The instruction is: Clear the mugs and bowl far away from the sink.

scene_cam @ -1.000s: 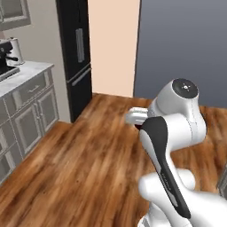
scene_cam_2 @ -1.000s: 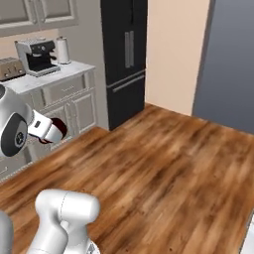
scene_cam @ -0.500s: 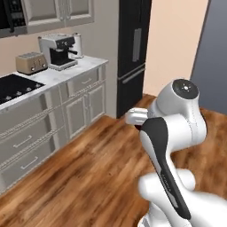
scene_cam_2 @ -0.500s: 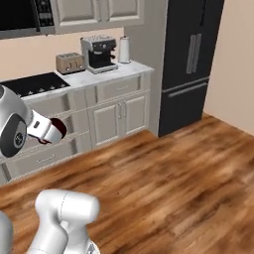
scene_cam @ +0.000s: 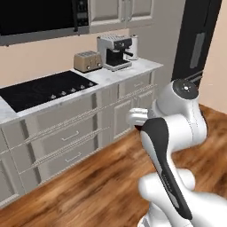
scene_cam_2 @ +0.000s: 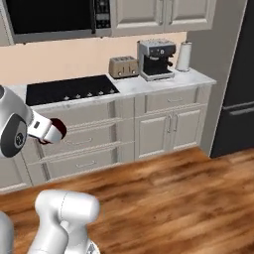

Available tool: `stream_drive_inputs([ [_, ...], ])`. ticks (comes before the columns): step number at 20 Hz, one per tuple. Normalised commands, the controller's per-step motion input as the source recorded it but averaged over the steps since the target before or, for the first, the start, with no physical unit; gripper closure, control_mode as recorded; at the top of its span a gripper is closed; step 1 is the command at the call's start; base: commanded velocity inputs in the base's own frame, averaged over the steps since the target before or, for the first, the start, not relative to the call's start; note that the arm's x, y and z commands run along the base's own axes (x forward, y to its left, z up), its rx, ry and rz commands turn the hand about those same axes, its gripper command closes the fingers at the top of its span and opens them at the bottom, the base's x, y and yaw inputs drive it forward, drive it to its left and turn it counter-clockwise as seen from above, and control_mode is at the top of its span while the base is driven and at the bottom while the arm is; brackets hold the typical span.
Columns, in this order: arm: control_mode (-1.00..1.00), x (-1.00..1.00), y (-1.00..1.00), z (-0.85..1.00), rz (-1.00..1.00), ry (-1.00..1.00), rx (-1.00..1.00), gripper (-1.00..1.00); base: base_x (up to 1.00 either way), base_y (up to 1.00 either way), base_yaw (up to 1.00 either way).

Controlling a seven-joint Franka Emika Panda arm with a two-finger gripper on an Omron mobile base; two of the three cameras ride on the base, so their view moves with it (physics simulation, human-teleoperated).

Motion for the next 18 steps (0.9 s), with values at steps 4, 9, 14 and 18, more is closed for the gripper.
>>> stream_drive_inputs([
  [4,1.00,0.00,0.00,0.00,0.00,0.00,0.00,1.00,0.68,0.24,0.50],
  [9,1.00,0.00,0.00,0.00,0.00,0.00,0.00,1.00,0.70,0.22,0.51],
  [14,1.00,0.00,0.00,0.00,0.00,0.00,0.00,1.00,0.64,0.23,0.46],
  [18,1.00,0.00,0.00,0.00,0.00,0.00,0.00,1.00,0.67,0.23,0.44],
])
